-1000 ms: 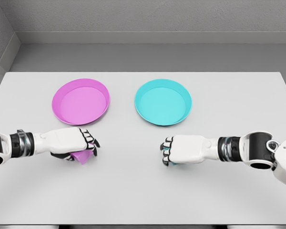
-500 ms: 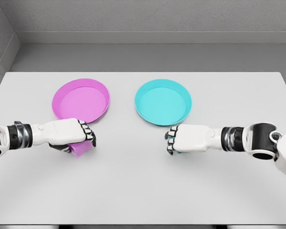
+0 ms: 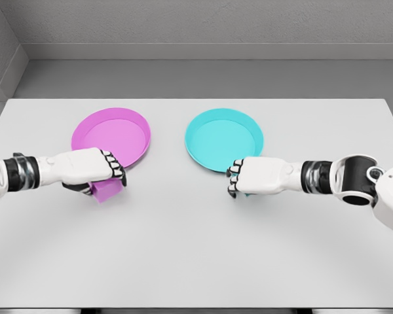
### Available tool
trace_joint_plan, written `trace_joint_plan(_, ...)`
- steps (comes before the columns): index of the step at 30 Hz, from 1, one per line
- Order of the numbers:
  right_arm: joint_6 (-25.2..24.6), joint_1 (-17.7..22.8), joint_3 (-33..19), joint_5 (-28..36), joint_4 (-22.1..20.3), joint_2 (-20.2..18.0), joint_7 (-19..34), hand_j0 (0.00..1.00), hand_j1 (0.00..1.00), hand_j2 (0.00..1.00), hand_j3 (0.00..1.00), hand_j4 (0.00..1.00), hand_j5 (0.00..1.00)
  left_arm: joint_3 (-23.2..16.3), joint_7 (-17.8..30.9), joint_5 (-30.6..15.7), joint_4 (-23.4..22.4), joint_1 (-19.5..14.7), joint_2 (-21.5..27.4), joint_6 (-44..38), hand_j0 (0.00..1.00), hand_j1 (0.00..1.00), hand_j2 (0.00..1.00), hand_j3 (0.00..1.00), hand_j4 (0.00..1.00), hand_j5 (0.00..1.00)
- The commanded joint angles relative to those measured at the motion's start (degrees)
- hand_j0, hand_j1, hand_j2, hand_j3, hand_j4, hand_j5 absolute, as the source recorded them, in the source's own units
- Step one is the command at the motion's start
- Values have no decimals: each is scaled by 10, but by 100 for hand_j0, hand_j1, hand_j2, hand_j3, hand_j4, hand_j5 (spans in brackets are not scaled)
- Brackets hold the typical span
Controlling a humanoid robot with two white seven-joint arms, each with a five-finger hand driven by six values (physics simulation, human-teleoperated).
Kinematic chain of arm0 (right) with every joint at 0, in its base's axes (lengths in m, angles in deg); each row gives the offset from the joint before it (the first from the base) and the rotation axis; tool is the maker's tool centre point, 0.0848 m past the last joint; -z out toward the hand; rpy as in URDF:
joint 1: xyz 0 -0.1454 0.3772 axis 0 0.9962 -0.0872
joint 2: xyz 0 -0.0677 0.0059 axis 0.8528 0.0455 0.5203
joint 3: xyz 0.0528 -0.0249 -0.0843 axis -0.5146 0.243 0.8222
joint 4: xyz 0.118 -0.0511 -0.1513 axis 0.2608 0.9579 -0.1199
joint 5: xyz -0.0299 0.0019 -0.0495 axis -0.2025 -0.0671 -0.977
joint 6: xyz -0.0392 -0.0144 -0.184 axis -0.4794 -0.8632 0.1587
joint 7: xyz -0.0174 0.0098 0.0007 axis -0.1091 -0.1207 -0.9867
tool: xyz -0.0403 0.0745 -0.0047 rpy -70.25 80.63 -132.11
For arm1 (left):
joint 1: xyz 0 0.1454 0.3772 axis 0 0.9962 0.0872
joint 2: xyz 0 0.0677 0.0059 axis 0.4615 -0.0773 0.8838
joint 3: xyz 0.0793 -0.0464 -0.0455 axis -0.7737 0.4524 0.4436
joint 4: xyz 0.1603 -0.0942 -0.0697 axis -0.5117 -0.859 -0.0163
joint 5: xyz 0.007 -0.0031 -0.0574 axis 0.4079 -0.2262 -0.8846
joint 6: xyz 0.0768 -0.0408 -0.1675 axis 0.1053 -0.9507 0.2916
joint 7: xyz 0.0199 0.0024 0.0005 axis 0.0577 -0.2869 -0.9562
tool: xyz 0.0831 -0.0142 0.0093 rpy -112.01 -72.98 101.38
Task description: Place the blocks in the corresponding plates according to their colors
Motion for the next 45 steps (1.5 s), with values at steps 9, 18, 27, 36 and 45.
trace_joint_plan(9, -1, -16, 1, 2, 33, 17, 0, 55, 55, 55, 55, 55, 55, 1, 0, -3, -19, -14, -12, -1, 66, 66, 66, 66, 66, 66)
trace_joint_plan(18, -1, -30, 0, 1, 48, 28, 0, 55, 55, 55, 55, 55, 55, 1, 0, -3, -52, -39, -28, -1, 66, 66, 66, 66, 66, 66)
trace_joint_plan(27, -1, -45, 1, 1, 70, 40, 0, 55, 55, 55, 55, 55, 55, 0, 0, -3, -95, -68, -58, -1, 66, 66, 66, 66, 66, 66)
trace_joint_plan(36, -1, -67, 1, 0, 98, 57, 0, 55, 55, 55, 55, 55, 55, -2, 1, 1, -145, -100, -91, -1, 66, 66, 66, 66, 66, 66)
trace_joint_plan(45, -1, -79, 1, -1, 113, 66, 0, 55, 55, 55, 55, 55, 55, 1, 1, 3, -195, -125, -106, -1, 66, 66, 66, 66, 66, 66)
